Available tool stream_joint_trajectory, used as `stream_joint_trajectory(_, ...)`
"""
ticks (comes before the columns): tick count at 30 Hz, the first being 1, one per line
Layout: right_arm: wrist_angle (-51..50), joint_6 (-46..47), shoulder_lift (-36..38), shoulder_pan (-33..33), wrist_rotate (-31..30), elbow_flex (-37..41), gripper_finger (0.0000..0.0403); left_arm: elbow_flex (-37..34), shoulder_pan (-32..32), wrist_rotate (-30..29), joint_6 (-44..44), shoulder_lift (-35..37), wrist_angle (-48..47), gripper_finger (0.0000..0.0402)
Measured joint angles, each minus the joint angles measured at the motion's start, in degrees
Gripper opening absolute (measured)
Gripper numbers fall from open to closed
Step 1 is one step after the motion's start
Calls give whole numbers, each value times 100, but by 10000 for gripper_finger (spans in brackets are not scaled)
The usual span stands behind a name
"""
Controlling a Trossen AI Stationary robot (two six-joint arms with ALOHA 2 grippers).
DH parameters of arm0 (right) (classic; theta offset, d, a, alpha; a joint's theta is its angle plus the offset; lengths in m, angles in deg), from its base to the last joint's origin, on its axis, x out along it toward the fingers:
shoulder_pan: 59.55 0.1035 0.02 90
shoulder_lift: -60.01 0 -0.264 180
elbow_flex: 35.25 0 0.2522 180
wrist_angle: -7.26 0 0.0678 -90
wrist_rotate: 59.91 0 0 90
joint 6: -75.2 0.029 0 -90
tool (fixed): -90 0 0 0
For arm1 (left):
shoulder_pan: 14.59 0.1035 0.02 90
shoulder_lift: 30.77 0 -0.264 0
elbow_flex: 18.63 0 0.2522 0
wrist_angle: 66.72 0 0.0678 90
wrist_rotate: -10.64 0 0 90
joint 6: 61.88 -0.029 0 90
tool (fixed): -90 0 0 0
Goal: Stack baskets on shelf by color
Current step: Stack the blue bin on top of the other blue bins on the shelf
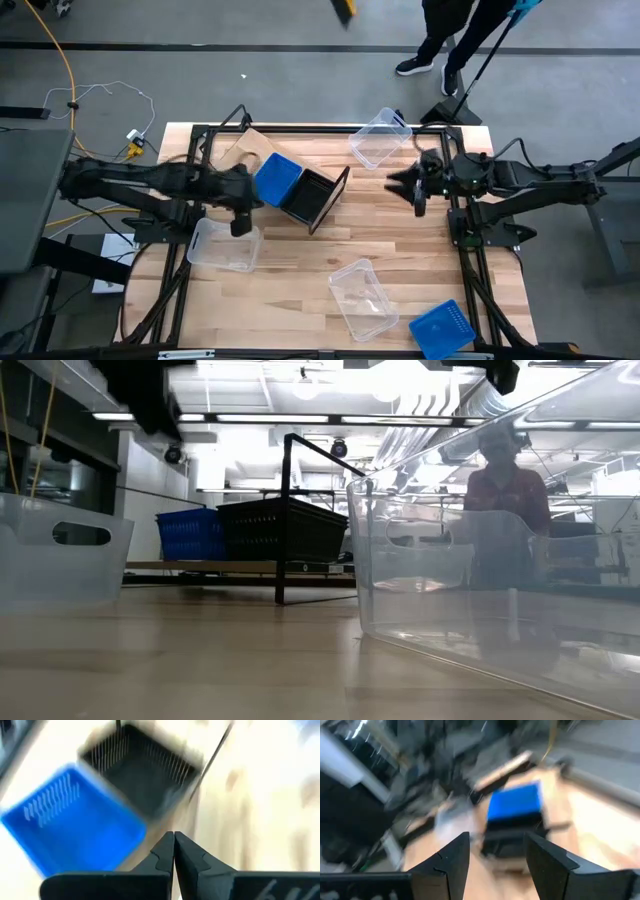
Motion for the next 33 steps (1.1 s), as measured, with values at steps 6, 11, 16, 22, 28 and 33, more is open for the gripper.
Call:
stream_joint_trajectory(6,-2322,920,-873,514,1591,-942,174,-258,-298,-681,459,1260,1269,0)
stream_joint_trajectory(11,-3558,2491,-1482,1452,2944,-1113,174,-328,-411,-1209,621,1807,1450,0)
stream_joint_trajectory(16,-3648,4290,-1888,2748,3358,-765,174,-328,-432,-1323,621,1954,1459,0)
stream_joint_trajectory(22,-3549,6462,-2389,3835,3535,-371,174,-330,-432,-1317,598,1919,1455,0)
stream_joint_trajectory(28,-3481,7346,-2883,4222,3545,-119,174,-332,-431,-1256,526,1914,1453,0)
stream_joint_trajectory(33,-3355,7307,-3270,4227,3673,174,174,-332,-432,-1163,422,1913,1453,0)
